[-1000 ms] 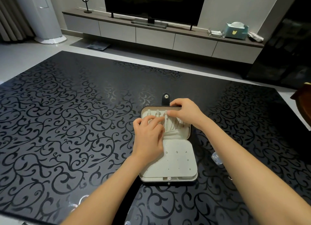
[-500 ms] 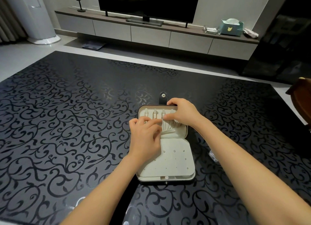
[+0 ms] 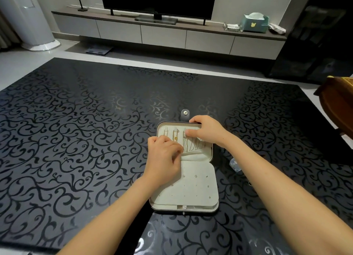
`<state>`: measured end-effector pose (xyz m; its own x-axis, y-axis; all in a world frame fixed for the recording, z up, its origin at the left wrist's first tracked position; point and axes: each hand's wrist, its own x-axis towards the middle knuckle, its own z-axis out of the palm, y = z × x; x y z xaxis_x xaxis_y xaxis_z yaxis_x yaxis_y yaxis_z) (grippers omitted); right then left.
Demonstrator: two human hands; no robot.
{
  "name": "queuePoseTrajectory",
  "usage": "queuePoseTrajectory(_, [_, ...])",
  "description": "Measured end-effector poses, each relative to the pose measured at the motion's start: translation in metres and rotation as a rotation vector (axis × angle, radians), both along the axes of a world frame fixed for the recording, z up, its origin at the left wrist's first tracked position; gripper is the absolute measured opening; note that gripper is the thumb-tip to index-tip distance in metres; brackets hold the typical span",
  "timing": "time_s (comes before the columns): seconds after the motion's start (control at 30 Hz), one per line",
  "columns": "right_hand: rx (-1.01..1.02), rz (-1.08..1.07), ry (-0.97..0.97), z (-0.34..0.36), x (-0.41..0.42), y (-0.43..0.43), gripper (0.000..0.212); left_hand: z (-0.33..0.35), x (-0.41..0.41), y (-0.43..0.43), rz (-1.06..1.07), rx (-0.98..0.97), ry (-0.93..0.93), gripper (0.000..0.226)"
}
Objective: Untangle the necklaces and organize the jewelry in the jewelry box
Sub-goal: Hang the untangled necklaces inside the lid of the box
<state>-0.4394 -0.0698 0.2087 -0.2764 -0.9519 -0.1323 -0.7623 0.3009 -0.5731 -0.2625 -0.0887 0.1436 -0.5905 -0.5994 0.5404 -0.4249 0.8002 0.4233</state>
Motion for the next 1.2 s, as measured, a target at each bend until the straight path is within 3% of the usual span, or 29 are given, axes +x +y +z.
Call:
queuePoseTrajectory(0.23, [-0.018, -0.039, -0.018, -0.010, -0.004, 0.021, 0.033, 0.004, 0.000, 0.009, 0.009, 0.021, -0.085, 0.013])
queuePoseTrajectory(0.37, [-0.159, -0.183, 0.222, -0.015, -0.024, 0.062, 0.031, 0.004, -0.001, 0.001, 0.005, 0.001, -0.155, 0.013])
queuePoseTrajectory(0.47, [-0.094, -0.249, 0.431, -0.029, -0.044, 0.109, 0.035, 0.004, -0.001, -0.004, -0.003, 0.007, -0.230, 0.017])
queuePoseTrajectory(0.6, [0.018, -0.104, 0.465, -0.051, -0.048, 0.147, 0.056, 0.013, 0.001, -0.007, 0.006, 0.132, -0.367, 0.036])
queuePoseTrajectory(0.7, [0.042, -0.059, 0.488, -0.059, -0.046, 0.149, 0.060, 0.025, 0.009, -0.002, -0.010, 0.219, -0.387, 0.053])
queuePoseTrajectory(0.8, [0.009, -0.064, 0.547, -0.058, -0.044, 0.144, 0.050, 0.037, 0.024, 0.010, -0.099, 0.372, -0.282, 0.041])
queuePoseTrajectory(0.9, [-0.051, -0.116, 0.524, -0.051, -0.036, 0.151, 0.046, 0.043, 0.041, 0.024, -0.226, 0.450, -0.209, 0.033])
queuePoseTrajectory(1.03, [-0.157, -0.221, 0.357, -0.031, -0.001, 0.178, 0.048, 0.048, 0.054, 0.035, -0.251, 0.414, -0.200, 0.048])
queuePoseTrajectory(1.2, [-0.194, -0.249, 0.155, -0.020, 0.051, 0.208, 0.034, 0.049, 0.053, 0.037, -0.169, 0.400, -0.048, 0.025])
